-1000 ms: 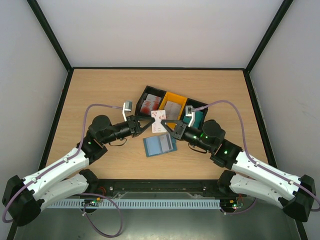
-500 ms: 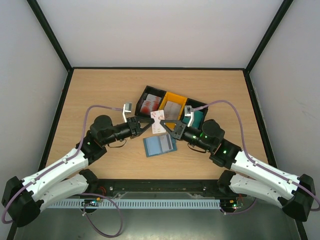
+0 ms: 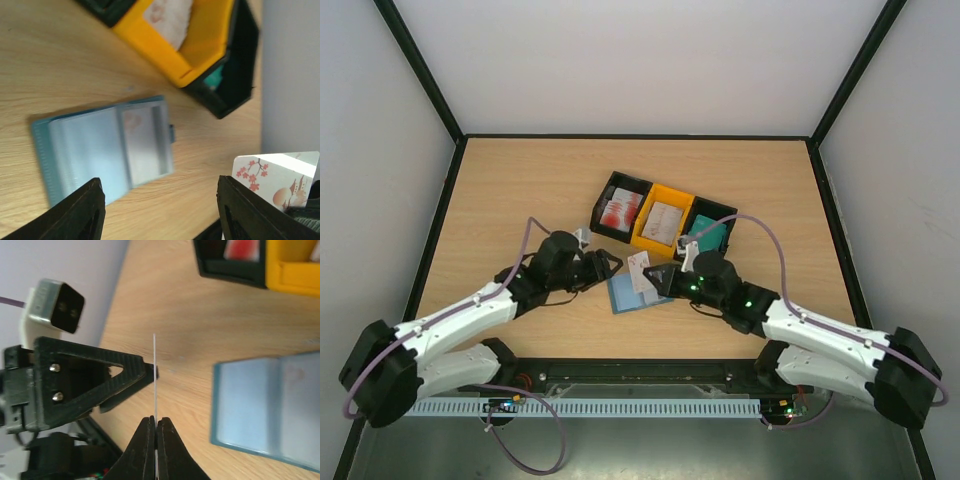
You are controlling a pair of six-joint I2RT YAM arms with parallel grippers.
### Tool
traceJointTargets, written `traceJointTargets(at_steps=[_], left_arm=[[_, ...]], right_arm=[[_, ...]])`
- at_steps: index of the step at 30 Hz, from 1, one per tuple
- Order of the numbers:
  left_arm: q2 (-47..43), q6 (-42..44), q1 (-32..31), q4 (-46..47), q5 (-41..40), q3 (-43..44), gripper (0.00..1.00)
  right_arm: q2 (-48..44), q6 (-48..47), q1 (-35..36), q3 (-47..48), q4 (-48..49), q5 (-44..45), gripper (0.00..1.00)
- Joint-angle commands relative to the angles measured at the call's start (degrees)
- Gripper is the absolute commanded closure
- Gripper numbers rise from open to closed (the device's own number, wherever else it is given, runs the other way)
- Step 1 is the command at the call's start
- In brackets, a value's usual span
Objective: Put the credit cards into the card holder
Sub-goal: Adjust the credit card, then insert the credit card into the card holder.
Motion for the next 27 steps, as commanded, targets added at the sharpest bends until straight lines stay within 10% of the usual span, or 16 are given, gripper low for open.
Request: traceJointTargets(at_steps=[1,27], left_arm=[[4.98,2.12,-0.14,1.29,-0.70,-1.91,0.39],[24.34,10.19,-0.14,2.71,-1.11,0.65,0.75]], right_arm=[[5.48,-3.52,-0.68,-0.76,-0.30,0.99,0.98],[27.14,-5.17,-10.89,-7.12,21.50,-12.31,0.98]])
